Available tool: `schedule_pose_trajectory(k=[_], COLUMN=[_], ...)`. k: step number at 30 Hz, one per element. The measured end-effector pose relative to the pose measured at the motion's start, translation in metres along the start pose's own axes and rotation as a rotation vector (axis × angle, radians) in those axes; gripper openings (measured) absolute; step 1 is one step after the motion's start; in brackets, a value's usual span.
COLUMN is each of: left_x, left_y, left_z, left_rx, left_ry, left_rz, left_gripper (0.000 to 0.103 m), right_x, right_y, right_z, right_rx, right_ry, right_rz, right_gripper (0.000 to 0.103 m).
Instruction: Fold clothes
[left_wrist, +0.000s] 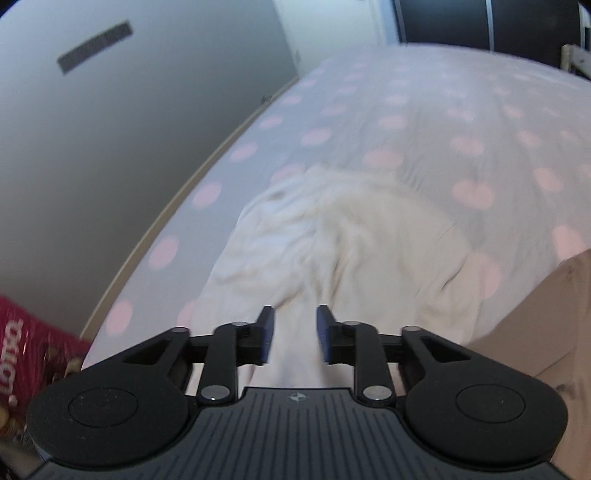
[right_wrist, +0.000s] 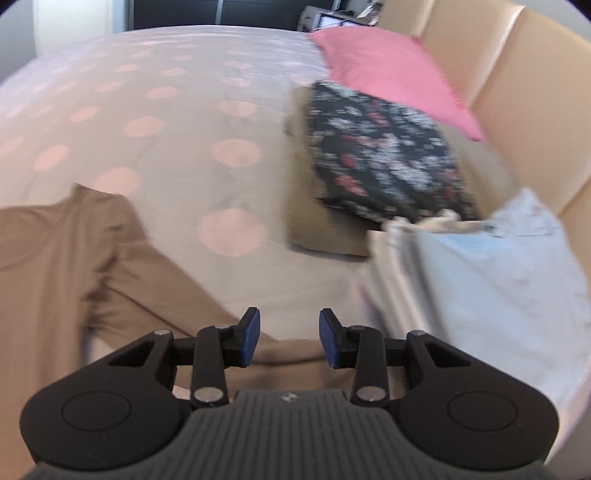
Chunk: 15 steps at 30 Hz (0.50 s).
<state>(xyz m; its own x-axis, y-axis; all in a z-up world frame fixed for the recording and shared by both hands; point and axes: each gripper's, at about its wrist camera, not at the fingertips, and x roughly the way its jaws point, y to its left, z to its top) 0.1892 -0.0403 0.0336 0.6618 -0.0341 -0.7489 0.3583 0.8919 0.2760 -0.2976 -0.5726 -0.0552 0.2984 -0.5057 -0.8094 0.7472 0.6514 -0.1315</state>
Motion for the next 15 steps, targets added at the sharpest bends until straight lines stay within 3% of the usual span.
schedule_pose_trajectory(k=[5, 10, 15], left_x=[0.008, 0.040, 0.077], left_y=[-0.061, -0.139, -0.185], left_z=[0.023, 0.017, 0.002], left_rx=[0.089, 0.243, 0.289], left_ry=[-0.017, 0.007, 0.052], left_rz=[-0.196, -0.304, -0.383], left_gripper=[0.027, 0.027, 0.027], right_x=[0.018, 0.051, 0.083], right_y=[0.023, 0.044, 0.048], right_z=[0.019, 0.030, 0.031], right_rx=[0.022, 0.004, 0.024], right_ry=[-0.002, 0.016, 0.042], right_rz=[0.155, 0.214, 0.250], right_gripper=[0.039, 0.037, 0.037])
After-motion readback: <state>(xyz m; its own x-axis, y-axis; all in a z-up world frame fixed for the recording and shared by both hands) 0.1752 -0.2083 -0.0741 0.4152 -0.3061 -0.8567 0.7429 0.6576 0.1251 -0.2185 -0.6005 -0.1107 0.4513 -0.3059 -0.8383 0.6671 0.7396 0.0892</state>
